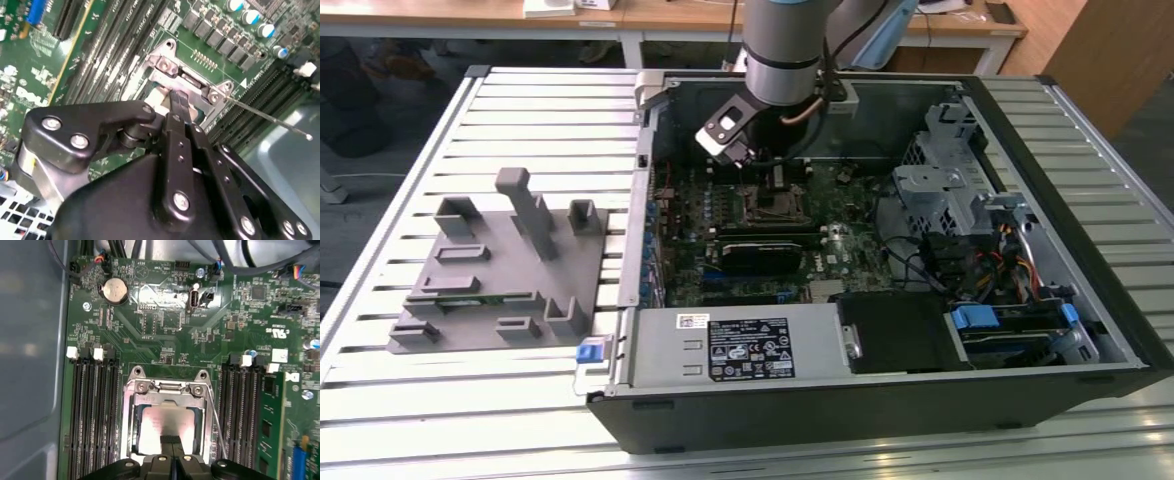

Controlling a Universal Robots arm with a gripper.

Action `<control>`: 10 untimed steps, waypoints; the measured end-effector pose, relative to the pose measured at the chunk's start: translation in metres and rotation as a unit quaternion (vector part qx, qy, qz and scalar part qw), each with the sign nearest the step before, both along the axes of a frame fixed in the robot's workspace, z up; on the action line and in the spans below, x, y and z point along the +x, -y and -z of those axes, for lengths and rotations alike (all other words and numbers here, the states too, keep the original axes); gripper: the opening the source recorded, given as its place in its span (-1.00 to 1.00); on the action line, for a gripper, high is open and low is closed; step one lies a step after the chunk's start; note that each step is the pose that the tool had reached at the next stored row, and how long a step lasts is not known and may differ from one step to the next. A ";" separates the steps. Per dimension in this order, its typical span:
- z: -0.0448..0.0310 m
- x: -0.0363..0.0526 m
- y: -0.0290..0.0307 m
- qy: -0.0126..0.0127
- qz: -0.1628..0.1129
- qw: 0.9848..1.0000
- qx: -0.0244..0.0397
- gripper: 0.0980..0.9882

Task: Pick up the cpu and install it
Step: 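Close the cpu cover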

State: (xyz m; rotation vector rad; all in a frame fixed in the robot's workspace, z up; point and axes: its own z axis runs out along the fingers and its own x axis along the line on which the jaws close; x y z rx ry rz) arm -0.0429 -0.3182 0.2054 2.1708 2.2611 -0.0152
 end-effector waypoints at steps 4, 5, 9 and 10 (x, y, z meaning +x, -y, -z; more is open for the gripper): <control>-0.0053 0.0004 0.0000 0.000 0.000 1.000 0.000 -0.98; -0.0052 0.0011 0.0000 0.000 0.000 1.000 0.000 -0.98; -0.0053 0.0027 0.0000 0.000 0.000 1.000 0.000 -0.98; -0.0053 0.0031 0.0000 0.000 0.000 1.000 0.000 -0.98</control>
